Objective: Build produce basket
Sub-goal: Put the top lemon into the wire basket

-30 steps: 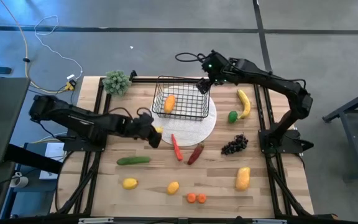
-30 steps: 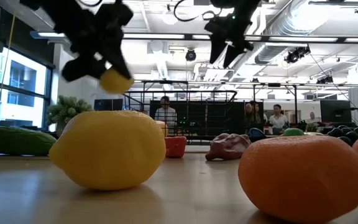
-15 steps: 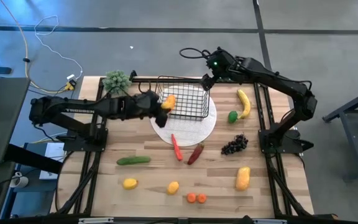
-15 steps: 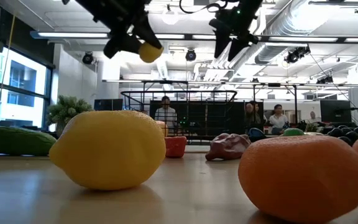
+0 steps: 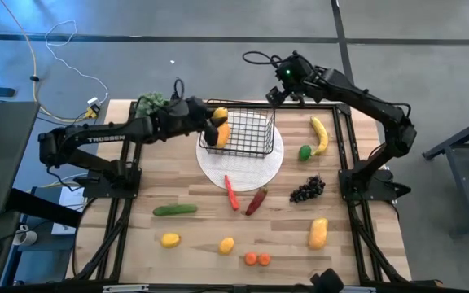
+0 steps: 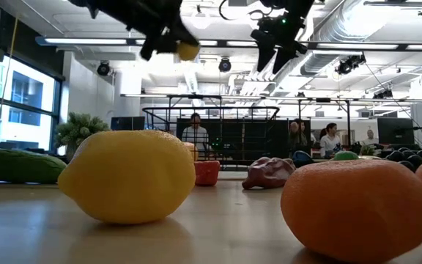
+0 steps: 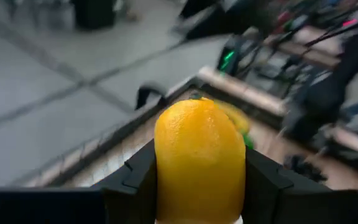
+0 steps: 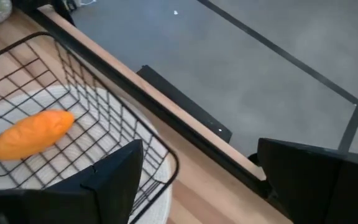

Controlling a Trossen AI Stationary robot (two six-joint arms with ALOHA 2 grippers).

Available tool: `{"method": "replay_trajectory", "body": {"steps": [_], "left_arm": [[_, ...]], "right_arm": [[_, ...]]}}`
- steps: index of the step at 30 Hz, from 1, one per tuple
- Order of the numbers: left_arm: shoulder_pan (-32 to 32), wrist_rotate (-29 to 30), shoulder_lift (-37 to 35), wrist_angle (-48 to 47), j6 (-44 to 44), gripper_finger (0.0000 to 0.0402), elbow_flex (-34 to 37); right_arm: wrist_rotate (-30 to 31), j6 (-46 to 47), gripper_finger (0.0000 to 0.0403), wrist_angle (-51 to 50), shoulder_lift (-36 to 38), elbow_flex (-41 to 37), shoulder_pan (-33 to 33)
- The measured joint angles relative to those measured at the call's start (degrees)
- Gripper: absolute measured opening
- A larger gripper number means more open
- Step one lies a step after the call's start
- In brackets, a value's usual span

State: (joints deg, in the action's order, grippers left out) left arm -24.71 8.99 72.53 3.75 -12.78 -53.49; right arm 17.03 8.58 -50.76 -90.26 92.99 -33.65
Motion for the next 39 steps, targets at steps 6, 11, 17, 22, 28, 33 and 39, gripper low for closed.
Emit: {"method": "replay_trajectory", "body": {"steps": [6,11,17,22,28,33,39], "left_arm": [[-1.88,-1.92,0.0,11.24,2.96,0.0147,0.0],[-3.14,-1.85,0.0,15.23,6.77,0.0147,-0.62],[-4.99,-0.49,-0.02,14.09,8.47,0.0147,-2.53],[-5.94,-1.14,0.12,13.15,8.48,0.0147,-2.6],[-6.03,-4.96,4.16,12.45,5.71,0.0147,-2.67],[-5.97,-7.63,9.02,10.77,4.16,0.0147,-2.67],[-5.97,-9.18,14.11,10.81,5.09,0.0147,-2.67]], "right_arm": [[-0.01,-2.98,0.0298,0.03,0.0,0.0,-0.87],[-0.01,-4.13,0.0298,1.05,0.0,0.0,-0.98],[-0.01,-5.99,0.0298,2.64,0.0,0.0,-0.98],[0.1,-4.44,0.0298,2.58,0.0,0.0,-0.98],[1.83,1.61,0.0298,1.99,0.0,0.0,-0.98],[1.91,4.58,0.0298,1.94,0.0,0.0,-0.98],[1.91,7.03,0.0298,1.11,0.0,0.0,-0.98]]}}
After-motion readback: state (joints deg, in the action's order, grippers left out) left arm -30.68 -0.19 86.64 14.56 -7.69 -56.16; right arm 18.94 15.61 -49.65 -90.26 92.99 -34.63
